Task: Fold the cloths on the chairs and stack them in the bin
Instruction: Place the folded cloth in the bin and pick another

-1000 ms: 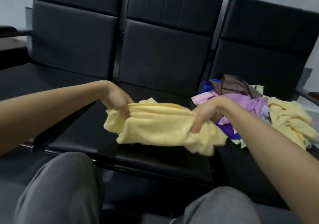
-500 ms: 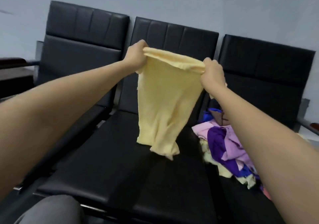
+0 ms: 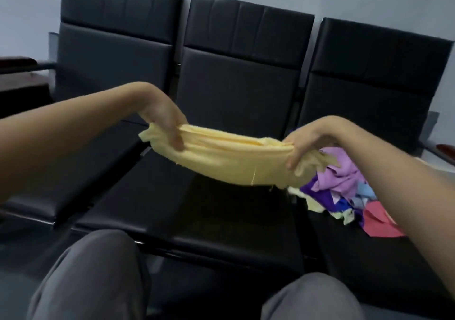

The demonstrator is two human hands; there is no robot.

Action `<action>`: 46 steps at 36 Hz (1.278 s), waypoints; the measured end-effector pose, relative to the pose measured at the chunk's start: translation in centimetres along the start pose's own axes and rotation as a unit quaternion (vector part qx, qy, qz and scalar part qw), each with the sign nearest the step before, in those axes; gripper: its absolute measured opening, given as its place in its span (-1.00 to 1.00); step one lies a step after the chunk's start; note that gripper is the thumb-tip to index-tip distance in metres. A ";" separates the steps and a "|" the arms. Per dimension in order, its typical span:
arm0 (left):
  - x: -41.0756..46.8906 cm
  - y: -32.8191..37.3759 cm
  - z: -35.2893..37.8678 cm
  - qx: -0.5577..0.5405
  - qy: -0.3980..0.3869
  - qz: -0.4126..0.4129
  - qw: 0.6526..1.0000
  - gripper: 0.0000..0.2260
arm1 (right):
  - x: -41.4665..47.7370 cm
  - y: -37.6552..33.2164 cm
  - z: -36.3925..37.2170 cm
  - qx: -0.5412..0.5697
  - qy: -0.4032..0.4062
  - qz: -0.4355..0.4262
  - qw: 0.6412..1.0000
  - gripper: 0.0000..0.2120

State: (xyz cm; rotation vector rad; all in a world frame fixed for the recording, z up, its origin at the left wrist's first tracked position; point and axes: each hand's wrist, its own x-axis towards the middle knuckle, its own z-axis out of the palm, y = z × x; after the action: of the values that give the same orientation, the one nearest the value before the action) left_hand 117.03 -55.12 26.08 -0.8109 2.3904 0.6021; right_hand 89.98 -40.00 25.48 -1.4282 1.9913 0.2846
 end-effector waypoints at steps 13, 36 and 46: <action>7.4 -4.4 4.7 -0.169 -0.108 -0.009 0.980 -0.73 | 6.9 3.0 6.3 0.099 -0.061 -0.053 0.992 -0.82; 22.5 -8.2 0.2 -0.295 0.284 -0.044 0.911 -0.89 | 19.0 8.8 2.0 0.159 0.271 -0.027 0.949 -0.85; 31.2 -8.2 2.8 -0.203 0.374 -0.116 0.897 -0.73 | 26.6 10.1 4.6 0.142 0.282 0.021 0.949 -0.54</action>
State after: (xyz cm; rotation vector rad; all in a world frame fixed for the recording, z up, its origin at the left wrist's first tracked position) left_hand 102.29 -72.33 2.90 -1.7491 2.7905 0.8094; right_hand 77.73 -53.93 3.44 -1.3776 2.3880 -0.4298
